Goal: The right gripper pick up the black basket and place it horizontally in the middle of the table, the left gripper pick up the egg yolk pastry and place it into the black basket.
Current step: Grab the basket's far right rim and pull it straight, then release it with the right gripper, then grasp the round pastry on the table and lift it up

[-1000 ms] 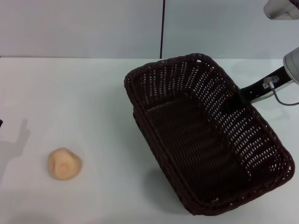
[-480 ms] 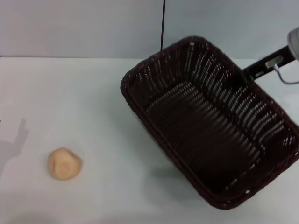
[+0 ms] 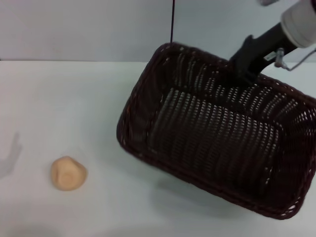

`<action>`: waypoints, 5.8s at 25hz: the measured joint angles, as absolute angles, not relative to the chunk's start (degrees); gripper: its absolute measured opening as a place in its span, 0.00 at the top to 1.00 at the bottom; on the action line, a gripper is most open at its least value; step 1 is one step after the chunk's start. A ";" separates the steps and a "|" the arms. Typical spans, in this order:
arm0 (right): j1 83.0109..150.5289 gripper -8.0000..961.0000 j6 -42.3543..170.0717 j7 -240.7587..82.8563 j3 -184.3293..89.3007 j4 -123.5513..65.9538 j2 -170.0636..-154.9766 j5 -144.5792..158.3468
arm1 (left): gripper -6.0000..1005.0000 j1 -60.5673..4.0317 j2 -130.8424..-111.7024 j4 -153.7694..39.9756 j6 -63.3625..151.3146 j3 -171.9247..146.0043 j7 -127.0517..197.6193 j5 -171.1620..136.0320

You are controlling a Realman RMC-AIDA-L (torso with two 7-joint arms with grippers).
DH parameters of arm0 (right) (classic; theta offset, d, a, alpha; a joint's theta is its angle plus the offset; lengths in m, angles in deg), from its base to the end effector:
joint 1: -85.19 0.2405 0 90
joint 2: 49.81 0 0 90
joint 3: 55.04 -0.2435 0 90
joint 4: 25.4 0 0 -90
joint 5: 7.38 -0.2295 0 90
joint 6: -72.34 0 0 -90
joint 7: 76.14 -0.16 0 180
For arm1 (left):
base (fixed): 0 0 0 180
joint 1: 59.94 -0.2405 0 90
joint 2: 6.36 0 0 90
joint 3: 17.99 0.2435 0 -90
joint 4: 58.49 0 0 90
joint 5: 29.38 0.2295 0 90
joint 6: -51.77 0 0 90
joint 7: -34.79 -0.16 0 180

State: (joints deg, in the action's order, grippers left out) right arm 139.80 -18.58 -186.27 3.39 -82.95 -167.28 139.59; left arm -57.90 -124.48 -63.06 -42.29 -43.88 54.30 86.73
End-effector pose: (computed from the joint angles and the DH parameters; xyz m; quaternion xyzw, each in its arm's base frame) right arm 0.1225 0.4271 0.0094 -0.9833 0.0885 -0.1229 0.1007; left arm -0.3879 0.1810 0.0117 -0.6377 -0.2595 -0.3568 0.6314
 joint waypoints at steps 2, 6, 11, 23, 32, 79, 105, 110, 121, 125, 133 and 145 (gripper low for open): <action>141.08 0.82 -18.39 -182.00 4.67 -81.54 -167.64 139.55 | 0.19 -58.83 -124.45 -63.05 -43.38 -43.86 54.30 86.73; 142.25 0.81 -16.24 -177.70 10.25 -79.64 -168.71 139.32 | 0.19 -60.18 -124.59 -63.05 -44.88 -43.69 54.30 86.72; 141.80 0.79 -9.98 -176.47 18.94 -77.75 -168.82 136.09 | 0.19 -61.03 -124.72 -63.09 -45.90 -42.28 54.30 86.73; 140.16 0.75 -4.89 -173.07 21.70 -75.61 -169.14 128.57 | 0.19 -60.78 -124.77 -63.67 -46.07 -42.25 54.30 86.73; 138.96 0.72 -4.35 -173.29 21.72 -74.59 -169.17 124.84 | 0.19 -60.56 -124.83 -63.78 -46.06 -42.23 54.69 86.73; 126.58 0.31 10.66 -169.40 31.20 -79.58 -168.98 119.98 | 0.19 -54.32 -124.67 -43.69 -48.86 -27.98 83.14 86.81; 126.08 0.31 -10.42 -181.78 23.48 -97.18 -168.56 125.74 | 0.19 -54.48 -124.64 -45.04 -47.81 -26.00 83.12 86.82; 125.91 0.31 -13.12 -183.19 22.36 -99.33 -168.51 125.93 | 0.19 -54.88 -124.74 -45.04 -47.80 -25.47 83.12 86.81; 113.65 0.31 -15.50 -184.34 12.19 -115.70 -169.52 117.68 | 0.19 -54.78 -124.16 -40.07 -49.28 -21.25 84.44 86.82; 107.70 0.31 -16.82 -184.20 4.08 -115.85 -169.48 103.75 | 0.20 -53.41 -124.13 -30.75 -50.68 -11.55 91.70 86.83; 96.63 0.31 -16.91 -176.98 -7.40 -104.97 -169.24 80.13 | 0.23 -52.47 -124.36 -22.19 -48.95 3.28 98.29 86.81; 92.04 0.31 -19.50 -168.80 -10.41 -91.44 -168.99 68.83 | 0.27 -50.83 -124.90 -24.55 -38.37 9.80 95.01 86.80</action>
